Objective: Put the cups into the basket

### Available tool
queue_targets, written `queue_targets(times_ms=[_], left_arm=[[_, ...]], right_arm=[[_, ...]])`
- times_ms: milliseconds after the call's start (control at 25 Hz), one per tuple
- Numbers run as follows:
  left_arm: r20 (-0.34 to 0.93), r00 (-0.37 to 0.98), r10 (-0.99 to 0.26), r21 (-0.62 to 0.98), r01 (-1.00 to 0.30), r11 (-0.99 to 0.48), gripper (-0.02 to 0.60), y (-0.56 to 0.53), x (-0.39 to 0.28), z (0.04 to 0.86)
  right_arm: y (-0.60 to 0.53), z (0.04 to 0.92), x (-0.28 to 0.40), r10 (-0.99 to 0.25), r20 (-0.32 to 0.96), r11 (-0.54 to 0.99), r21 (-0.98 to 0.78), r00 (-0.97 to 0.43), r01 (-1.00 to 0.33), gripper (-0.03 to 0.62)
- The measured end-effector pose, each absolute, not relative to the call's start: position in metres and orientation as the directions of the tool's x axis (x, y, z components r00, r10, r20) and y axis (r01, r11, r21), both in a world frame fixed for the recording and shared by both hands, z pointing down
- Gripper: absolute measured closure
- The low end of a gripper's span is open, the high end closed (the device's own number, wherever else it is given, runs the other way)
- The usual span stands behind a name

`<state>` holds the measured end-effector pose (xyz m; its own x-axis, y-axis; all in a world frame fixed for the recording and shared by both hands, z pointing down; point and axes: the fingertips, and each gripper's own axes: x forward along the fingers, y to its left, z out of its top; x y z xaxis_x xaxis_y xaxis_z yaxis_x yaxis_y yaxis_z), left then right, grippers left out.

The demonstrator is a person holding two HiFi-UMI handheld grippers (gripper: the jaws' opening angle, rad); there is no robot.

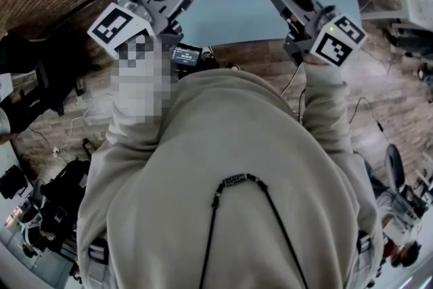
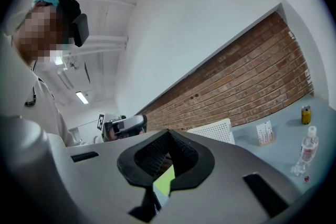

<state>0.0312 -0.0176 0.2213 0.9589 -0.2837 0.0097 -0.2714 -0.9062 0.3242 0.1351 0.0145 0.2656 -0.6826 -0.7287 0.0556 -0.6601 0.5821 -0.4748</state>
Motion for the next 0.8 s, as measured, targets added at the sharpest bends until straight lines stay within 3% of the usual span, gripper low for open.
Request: queue_targets(times_ms=[520,800], left_arm=[[-0.016,0.962,-0.272,0.303,-0.255,-0.918,0.584,-0.021,0.031,0.213],[-0.023,0.968,-0.248,0.368,-0.223,-0.903,0.584,-0.114,0.012,0.234]], right_arm=[[0.014,0.251,0.129,-0.740,0.042,0.593,-0.432,-0.672,-0.680,0.582],[-0.079,0.264,0.104,-0.740,0.113,0.565,-0.431,-0.663,-0.704,0.582]])
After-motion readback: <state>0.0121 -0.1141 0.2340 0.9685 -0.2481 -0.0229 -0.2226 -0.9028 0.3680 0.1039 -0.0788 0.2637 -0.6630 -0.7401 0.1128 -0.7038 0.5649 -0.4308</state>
